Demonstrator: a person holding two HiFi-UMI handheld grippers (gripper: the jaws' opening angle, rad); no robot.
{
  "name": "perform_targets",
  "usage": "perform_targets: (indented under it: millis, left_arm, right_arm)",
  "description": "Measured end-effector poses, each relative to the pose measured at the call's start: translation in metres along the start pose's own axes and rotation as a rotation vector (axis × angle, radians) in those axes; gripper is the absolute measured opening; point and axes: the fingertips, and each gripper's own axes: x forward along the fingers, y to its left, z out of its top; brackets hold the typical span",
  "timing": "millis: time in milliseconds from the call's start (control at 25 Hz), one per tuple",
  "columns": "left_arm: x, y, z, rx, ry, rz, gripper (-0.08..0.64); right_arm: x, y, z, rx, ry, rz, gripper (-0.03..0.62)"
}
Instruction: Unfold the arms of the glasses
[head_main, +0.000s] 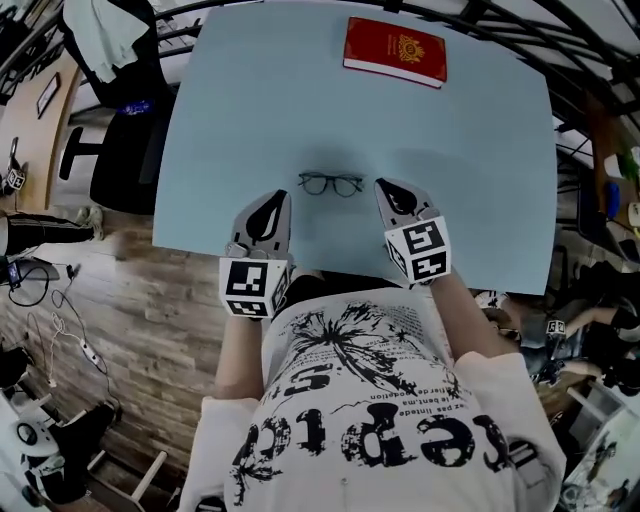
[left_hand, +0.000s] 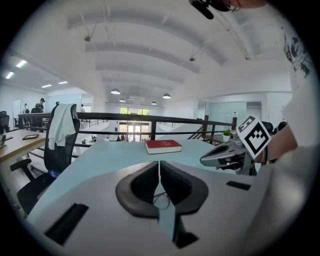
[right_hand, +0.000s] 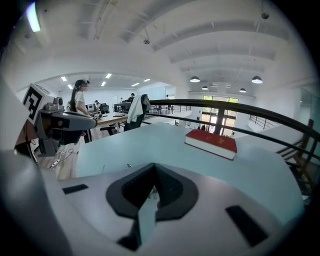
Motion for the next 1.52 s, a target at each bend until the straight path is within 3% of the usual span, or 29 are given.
perform_targets:
  millis: [320, 520, 760, 920, 1240, 1520]
  left_arm:
    - [0.046, 0.013, -0.012, 0.002, 0.062, -0.093, 0.025]
    - [0.064, 0.025, -0.021, 0.014, 0.113, -0.138, 0.025]
    - [0.084, 0.037, -0.031, 0.024, 0.172, -0.198, 0.025]
    - [0.09, 0.045, -0.037, 0.03, 0.212, -0.226, 0.025]
    - [0.097, 0.052, -0.048, 0.044, 0.287, -0.266, 0.025]
    - [0.094, 0.049, -0.065, 0.093, 0.374, -0.313, 0.025]
  right_arm:
    - [0.043, -0.011, -0.034, -0.018, 0.211, 0.066, 0.011]
    - [0.066, -0.007, -0.055, -0.143, 0.372, 0.116, 0.015]
    - [0.082, -0.003, -0.077, -0.338, 0.53, 0.203, 0.094]
    - [0.091, 0.002, -0.086, -0.505, 0.589, 0.267, 0.094]
    - [0.095, 0.015, -0.094, -0.668, 0.674, 0.412, 0.092]
    - [0.104, 0.02, -0.098, -0.676, 0.678, 0.433, 0.037]
